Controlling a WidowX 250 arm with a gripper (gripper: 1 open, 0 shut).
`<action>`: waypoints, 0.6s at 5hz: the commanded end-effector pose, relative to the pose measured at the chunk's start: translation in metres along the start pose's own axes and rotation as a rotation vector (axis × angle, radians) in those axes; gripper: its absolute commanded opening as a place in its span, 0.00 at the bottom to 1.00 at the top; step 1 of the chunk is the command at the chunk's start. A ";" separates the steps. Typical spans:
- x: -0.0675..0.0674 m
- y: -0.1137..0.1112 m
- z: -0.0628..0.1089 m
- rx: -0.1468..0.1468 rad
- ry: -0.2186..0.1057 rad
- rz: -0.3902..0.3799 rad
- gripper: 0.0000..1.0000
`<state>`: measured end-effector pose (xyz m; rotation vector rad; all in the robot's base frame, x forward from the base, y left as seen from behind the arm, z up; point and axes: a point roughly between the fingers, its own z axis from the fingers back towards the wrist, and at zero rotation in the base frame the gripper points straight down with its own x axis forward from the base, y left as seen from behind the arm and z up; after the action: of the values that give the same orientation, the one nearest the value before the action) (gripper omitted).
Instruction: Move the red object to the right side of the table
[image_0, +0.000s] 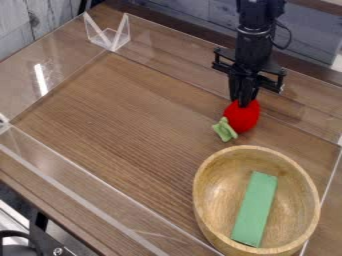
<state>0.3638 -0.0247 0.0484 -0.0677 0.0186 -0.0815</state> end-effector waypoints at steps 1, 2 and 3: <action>-0.001 -0.002 0.050 0.011 -0.147 0.059 0.00; -0.008 -0.009 0.071 0.014 -0.212 0.113 0.00; -0.015 -0.010 0.093 -0.003 -0.243 0.126 0.00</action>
<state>0.3475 -0.0285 0.1209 -0.0747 -0.1549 0.0517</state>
